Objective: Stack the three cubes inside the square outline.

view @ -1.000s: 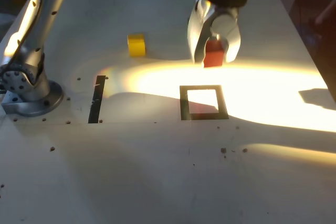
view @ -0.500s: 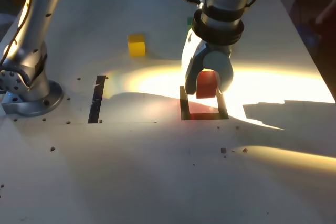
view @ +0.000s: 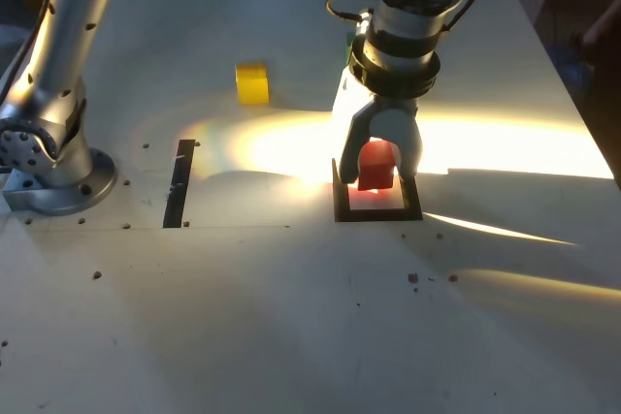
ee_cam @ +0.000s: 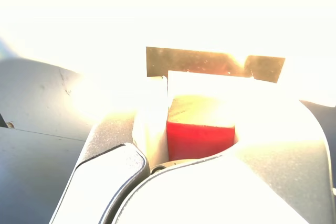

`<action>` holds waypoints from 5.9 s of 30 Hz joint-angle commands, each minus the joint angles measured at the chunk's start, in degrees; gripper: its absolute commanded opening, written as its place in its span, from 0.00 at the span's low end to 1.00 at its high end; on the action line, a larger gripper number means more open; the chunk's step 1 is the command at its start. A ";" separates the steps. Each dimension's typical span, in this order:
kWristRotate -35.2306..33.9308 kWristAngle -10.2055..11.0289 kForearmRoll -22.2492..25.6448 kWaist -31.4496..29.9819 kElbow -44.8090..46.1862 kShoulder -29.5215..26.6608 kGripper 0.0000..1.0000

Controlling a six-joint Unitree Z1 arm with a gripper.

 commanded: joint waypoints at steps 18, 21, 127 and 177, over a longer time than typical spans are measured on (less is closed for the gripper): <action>1.69 -1.07 0.01 0.27 -0.23 1.54 0.59; 1.90 -1.19 0.33 0.33 -0.25 1.54 0.66; 36.73 5.18 -11.58 38.84 23.73 -12.02 0.34; 3.83 3.24 8.93 -1.39 -0.89 -11.41 0.19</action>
